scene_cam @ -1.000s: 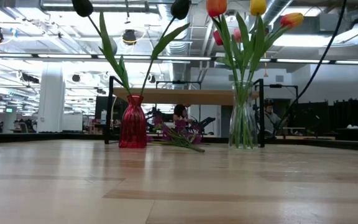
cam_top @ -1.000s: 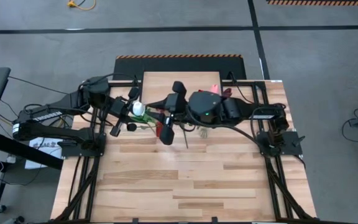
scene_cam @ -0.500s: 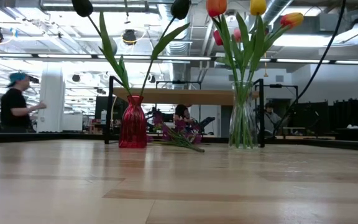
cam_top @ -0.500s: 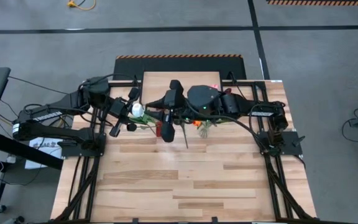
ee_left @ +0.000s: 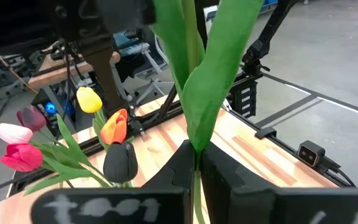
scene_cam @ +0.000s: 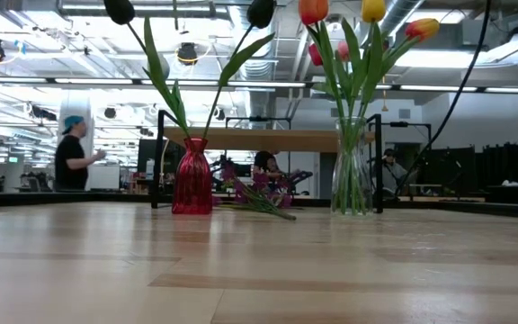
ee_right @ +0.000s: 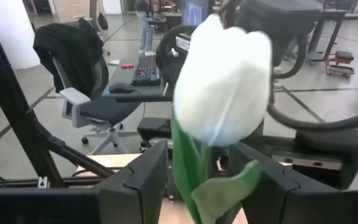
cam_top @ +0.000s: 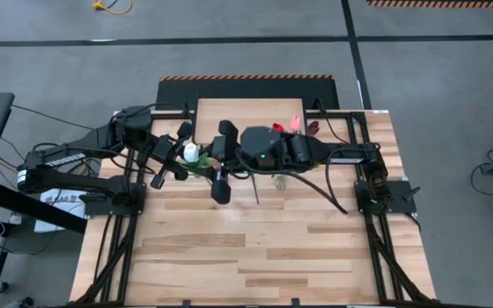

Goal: Pick and place flowers into a vace then onto a shelf
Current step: Put the white tulip into the red vase

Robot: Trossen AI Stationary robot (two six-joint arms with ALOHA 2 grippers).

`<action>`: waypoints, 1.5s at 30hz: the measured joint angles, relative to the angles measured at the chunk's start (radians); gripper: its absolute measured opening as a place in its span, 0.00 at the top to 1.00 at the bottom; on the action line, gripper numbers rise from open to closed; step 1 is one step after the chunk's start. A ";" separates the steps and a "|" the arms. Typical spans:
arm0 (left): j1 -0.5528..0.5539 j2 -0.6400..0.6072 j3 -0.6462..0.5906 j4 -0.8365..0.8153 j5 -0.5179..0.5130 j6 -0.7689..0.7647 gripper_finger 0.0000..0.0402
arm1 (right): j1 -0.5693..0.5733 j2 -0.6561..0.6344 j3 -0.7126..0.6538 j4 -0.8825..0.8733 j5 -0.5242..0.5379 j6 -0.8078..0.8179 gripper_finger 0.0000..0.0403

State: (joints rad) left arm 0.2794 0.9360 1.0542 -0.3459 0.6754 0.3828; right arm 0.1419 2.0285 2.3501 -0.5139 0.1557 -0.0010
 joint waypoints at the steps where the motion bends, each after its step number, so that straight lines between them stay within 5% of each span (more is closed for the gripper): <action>1: 0.000 0.000 0.000 -0.002 0.000 0.000 1.00 | -0.001 0.000 0.000 0.003 0.000 0.000 0.60; 4: 0.000 0.000 0.000 -0.003 -0.002 -0.004 1.00 | -0.009 -0.003 0.000 0.001 -0.001 0.000 0.68; 9: 0.000 0.000 0.000 0.000 -0.032 -0.033 1.00 | -0.020 -0.003 0.000 -0.002 0.000 -0.007 0.96; 14: 0.000 -0.003 0.002 0.000 -0.079 -0.063 0.95 | -0.011 -0.003 0.000 -0.002 0.091 -0.013 0.99; 28: 0.000 -0.008 0.192 -0.323 -0.556 0.011 0.60 | 0.057 -0.042 0.005 -0.016 0.529 -0.025 1.00; 45: 0.000 -0.186 0.352 -0.344 -0.628 -0.109 0.58 | 0.140 0.084 -0.021 0.207 0.921 0.106 1.00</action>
State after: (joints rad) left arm 0.2790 0.7495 1.4059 -0.6896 0.0477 0.2740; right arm 0.2820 2.1128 2.3292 -0.3073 1.0767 0.1055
